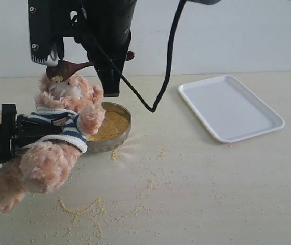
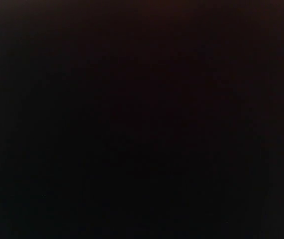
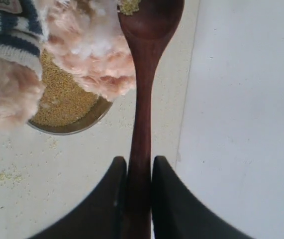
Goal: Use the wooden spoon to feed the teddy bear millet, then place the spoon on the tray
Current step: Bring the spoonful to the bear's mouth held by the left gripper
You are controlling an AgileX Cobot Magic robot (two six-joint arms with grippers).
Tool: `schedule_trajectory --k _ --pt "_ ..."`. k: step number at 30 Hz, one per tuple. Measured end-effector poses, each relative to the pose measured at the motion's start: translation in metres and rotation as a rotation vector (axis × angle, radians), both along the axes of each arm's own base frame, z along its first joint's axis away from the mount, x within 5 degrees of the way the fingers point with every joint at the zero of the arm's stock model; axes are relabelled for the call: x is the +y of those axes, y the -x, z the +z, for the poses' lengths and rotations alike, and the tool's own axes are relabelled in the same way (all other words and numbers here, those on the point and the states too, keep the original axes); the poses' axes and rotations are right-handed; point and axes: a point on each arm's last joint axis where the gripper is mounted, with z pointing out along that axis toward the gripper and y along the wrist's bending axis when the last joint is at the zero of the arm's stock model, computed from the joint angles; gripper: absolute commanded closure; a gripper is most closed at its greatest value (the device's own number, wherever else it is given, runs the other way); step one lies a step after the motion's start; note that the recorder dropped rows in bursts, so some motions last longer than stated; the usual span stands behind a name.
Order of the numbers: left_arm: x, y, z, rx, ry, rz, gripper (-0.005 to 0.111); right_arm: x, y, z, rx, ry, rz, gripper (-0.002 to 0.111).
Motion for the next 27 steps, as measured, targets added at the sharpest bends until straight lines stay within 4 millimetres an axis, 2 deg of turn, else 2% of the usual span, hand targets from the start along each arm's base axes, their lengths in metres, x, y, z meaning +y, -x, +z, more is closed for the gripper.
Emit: schedule_trajectory --k 4,7,12,14,15,16,18,20,21,22,24,27 --pt "0.000 0.000 0.000 -0.001 0.004 -0.002 0.102 0.008 0.005 -0.014 -0.075 0.085 -0.011 0.109" --pt "0.000 0.000 0.000 -0.001 0.004 -0.002 0.102 0.001 0.005 -0.048 -0.084 0.156 -0.060 0.109" --pt "0.000 -0.001 0.001 -0.010 0.007 0.013 0.102 0.002 0.003 -0.049 -0.096 0.066 -0.145 0.109" --pt "0.000 -0.001 0.001 -0.010 0.007 0.013 0.102 -0.003 0.008 -0.037 -0.073 -0.015 -0.206 0.109" --pt "0.000 -0.001 0.001 -0.010 0.008 0.015 0.102 -0.008 0.014 -0.020 -0.057 -0.083 -0.219 0.109" --pt "0.001 -0.002 0.001 -0.015 0.011 0.026 0.102 -0.019 0.025 0.007 -0.041 -0.165 -0.230 0.109" --pt "0.005 -0.007 0.004 -0.061 -0.004 0.033 0.102 -0.048 0.046 0.039 0.023 -0.155 -0.269 0.109" --pt "0.012 -0.013 0.008 -0.086 -0.009 0.057 0.102 -0.066 0.054 0.048 0.085 -0.110 -0.328 0.109" --pt "0.012 -0.012 0.007 -0.085 -0.014 0.045 0.102 -0.066 0.052 0.047 0.124 -0.158 -0.327 0.109" --pt "0.011 -0.011 0.006 -0.083 -0.021 0.028 0.102 -0.060 0.048 0.047 0.138 -0.240 -0.298 0.109" --pt "0.011 -0.009 0.006 -0.068 -0.022 0.011 0.102 -0.034 0.037 0.035 0.079 -0.287 -0.150 0.109" --pt "0.011 -0.009 0.006 -0.062 -0.019 0.008 0.102 0.005 0.024 -0.017 -0.061 -0.087 -0.057 0.109"
